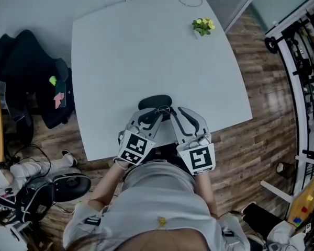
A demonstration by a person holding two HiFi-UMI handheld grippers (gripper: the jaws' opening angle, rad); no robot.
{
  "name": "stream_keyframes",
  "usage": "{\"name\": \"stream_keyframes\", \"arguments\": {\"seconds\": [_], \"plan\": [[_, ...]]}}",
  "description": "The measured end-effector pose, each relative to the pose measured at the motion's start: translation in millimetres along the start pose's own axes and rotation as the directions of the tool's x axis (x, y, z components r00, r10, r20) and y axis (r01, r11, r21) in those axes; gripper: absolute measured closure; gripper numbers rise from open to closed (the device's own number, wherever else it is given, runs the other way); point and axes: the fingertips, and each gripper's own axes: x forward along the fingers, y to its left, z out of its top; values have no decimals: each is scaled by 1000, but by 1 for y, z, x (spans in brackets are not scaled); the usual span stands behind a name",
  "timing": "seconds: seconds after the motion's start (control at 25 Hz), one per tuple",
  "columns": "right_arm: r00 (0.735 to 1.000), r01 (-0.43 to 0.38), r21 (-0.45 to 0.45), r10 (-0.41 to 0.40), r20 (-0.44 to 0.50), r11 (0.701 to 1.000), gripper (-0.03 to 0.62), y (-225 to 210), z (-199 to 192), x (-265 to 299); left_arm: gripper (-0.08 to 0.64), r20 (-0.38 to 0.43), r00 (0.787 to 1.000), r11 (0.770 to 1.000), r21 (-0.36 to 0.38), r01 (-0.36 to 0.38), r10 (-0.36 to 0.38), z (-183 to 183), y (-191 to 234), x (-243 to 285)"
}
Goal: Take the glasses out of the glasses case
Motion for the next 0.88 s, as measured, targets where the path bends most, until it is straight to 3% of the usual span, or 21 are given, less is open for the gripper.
{"name": "stream_keyframes", "arguments": {"seconds": [0.2, 0.44, 0.88], "plan": [[998, 56, 11, -56, -30, 998, 502, -4, -8, -5, 469, -96, 993, 995, 72, 75, -68, -28, -2, 17], [990, 128, 33, -126, -57, 991, 502, -9, -17, -13, 469, -204, 971, 973, 164, 163, -128, -59, -4, 36], [973, 209, 72, -200, -118, 975, 502, -16, -34, -30, 471, -388, 904, 929, 235, 287, -181, -113, -5, 68]]}}
